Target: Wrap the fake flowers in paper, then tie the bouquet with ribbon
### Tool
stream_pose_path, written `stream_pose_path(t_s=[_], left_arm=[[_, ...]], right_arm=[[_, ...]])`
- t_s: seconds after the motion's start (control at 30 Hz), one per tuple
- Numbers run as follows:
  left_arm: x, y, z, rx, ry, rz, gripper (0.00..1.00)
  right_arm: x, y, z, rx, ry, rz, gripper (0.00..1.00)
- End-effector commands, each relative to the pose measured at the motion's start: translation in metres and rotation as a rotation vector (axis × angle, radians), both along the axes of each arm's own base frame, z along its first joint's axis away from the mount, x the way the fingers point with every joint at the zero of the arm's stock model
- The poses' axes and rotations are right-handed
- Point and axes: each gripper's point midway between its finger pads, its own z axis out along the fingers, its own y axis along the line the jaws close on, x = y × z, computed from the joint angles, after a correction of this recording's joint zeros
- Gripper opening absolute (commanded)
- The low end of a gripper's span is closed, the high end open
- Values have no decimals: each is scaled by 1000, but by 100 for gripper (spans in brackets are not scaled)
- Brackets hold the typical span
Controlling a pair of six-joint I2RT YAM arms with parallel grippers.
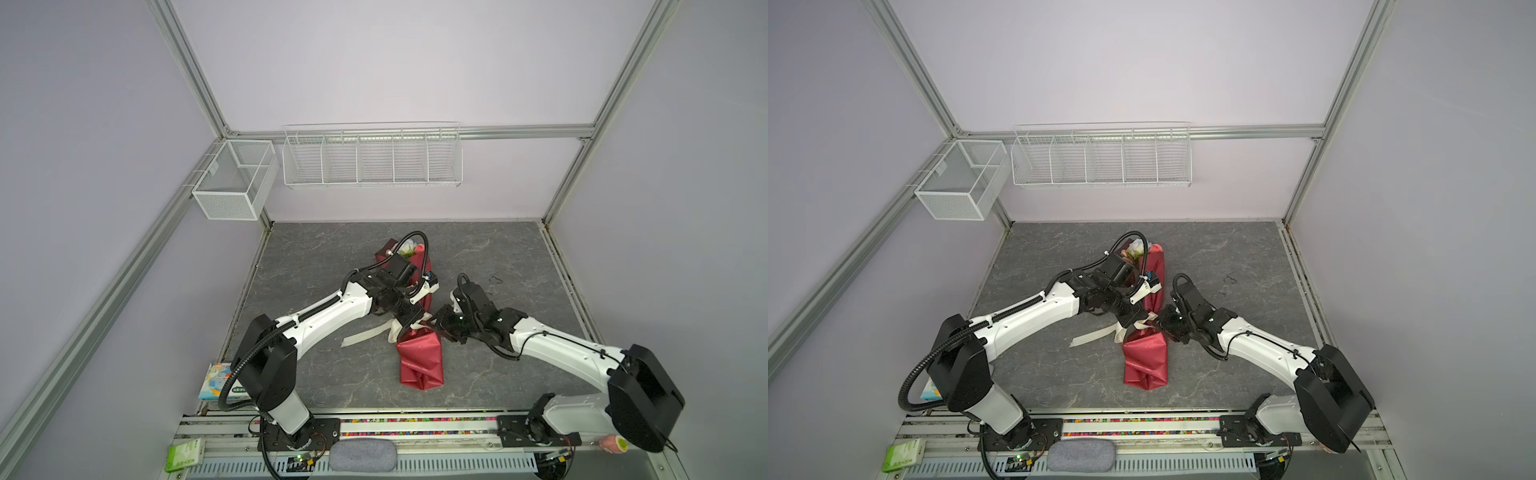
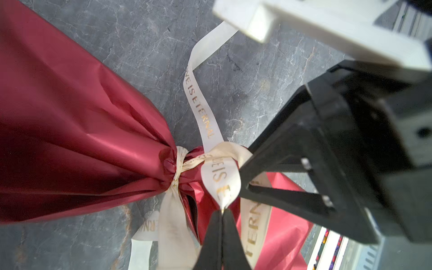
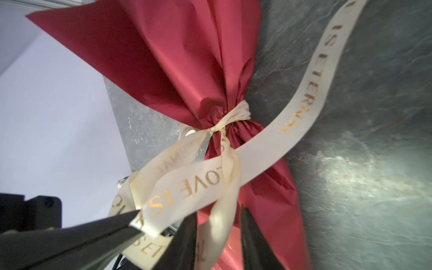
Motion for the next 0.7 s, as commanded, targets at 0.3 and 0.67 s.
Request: stream_pose_path(t_s=[0.3, 0.67], left_arm=[[4, -3, 2, -67, -1, 60, 0], [3, 0, -3, -94, -6, 77, 0]], right_arm=[[24, -30, 44, -385, -640, 382, 50], [38, -3, 44, -536, -1056, 743, 40]])
